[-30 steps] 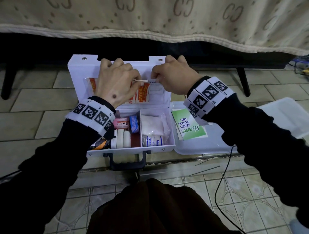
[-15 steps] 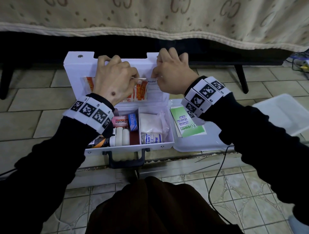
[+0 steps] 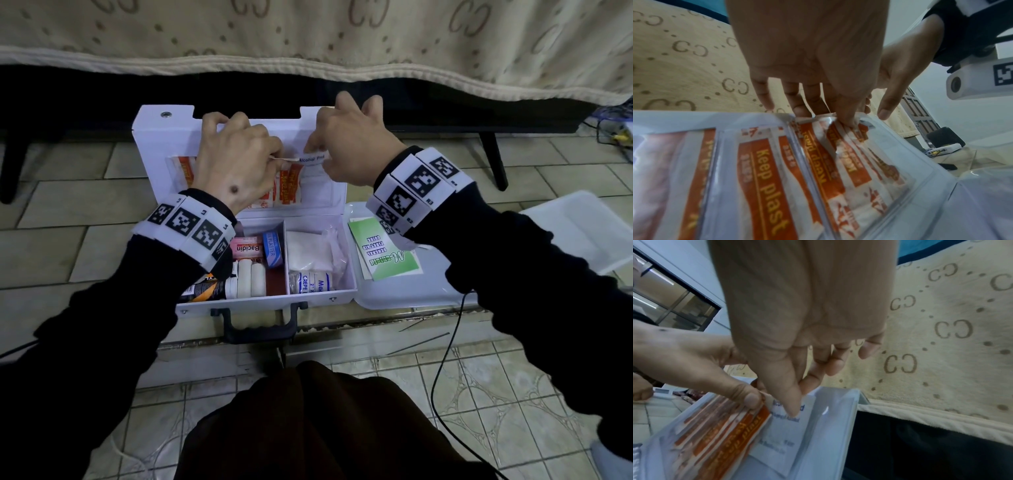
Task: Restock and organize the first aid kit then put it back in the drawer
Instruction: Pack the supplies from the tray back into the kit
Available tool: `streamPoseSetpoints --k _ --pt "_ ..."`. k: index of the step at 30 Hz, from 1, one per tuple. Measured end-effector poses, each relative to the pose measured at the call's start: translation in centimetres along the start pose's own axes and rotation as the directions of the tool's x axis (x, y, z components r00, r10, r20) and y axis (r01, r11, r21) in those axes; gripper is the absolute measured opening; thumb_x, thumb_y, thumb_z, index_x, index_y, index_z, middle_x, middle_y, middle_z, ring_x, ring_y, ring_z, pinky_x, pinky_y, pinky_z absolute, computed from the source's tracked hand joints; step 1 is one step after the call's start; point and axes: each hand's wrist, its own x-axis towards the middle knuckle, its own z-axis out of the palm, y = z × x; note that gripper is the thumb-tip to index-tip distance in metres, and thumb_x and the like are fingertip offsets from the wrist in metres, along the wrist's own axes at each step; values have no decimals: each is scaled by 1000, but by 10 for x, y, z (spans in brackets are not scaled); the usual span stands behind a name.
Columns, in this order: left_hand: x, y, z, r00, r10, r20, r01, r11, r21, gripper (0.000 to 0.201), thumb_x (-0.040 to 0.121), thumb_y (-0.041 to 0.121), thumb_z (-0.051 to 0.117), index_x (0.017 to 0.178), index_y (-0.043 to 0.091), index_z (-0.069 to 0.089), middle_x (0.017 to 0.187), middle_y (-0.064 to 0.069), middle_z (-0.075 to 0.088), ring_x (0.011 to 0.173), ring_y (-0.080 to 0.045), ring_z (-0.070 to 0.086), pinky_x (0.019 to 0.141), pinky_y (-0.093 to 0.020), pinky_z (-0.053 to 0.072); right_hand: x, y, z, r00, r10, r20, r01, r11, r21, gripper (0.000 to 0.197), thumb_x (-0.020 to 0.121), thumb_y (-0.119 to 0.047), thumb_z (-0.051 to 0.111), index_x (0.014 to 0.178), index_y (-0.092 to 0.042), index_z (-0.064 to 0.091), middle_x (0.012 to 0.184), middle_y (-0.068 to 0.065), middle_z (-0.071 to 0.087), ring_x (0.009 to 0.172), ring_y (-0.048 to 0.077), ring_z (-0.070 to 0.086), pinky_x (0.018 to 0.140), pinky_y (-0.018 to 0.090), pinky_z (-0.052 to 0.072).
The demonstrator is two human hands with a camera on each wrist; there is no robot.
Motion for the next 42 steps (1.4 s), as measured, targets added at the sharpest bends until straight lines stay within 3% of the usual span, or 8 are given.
streamPoseSetpoints --k 23,29,33,35,37,38,40,42 --pt "1 1 -2 1000 -12 11 12 1000 -6 26 93 33 50 98 16 70 100 -7 68 106 -30 47 99 -47 23 6 -3 8 980 143 139 -140 990 -30 43 91 -11 47 121 -40 56 134 8 34 129 31 23 105 53 18" --pt "2 1 -1 1000 -14 25 15 1000 -28 28 93 34 49 100 17 69 102 -6 67 108 -30 46 99 -46 23 -1 5 13 985 131 112 -148 977 154 53 84 -3 42 117 -42 58 107 3 33 116 29 30 96 46 24" --pt "2 0 0 1000 -7 11 7 999 -51 29 94 36 49 100 17 70 102 -6 68 107 -29 46 97 -45 24 -10 18 21 994 104 28 -108 936 336 58 81 -6 47 125 -44 51 117 1 45 108 22 32 86 37 25" --pt "1 -1 0 1000 -7 2 7 998 -69 29 93 36 50 99 17 70 102 -6 69 106 -30 47 96 -45 24 -14 30 29 994 109 -2 -95 870 484 52 79 -22 58 125 -44 51 118 -1 51 105 19 36 87 36 32" --pt "0 -2 1 1000 -4 -12 3 996 -85 29 93 37 51 98 16 71 100 -7 69 106 -31 47 94 -45 25 -19 44 36 983 175 -53 -110 798 593 51 68 -45 66 118 -39 59 112 -2 58 102 16 47 94 39 41" --pt "-1 -2 3 1000 0 -22 -1 996 -89 30 92 37 52 97 15 71 99 -7 69 105 -32 47 94 -46 25 -24 53 38 972 231 -51 -151 772 618 50 67 -46 70 114 -32 64 105 -3 59 93 9 51 94 32 43" --pt "-2 -3 4 999 5 -38 -9 996 -90 30 92 38 52 96 14 71 98 -7 69 104 -32 47 94 -45 25 -35 74 46 934 354 37 -302 732 611 37 73 -31 76 107 -15 68 91 -3 58 75 2 51 76 10 41" --pt "-3 -2 5 999 4 -55 -9 996 -88 31 91 39 52 95 14 71 96 -8 69 103 -33 47 93 -45 25 -49 98 56 866 476 154 -476 689 547 28 78 -18 74 102 -5 68 87 4 60 81 14 57 70 14 39"
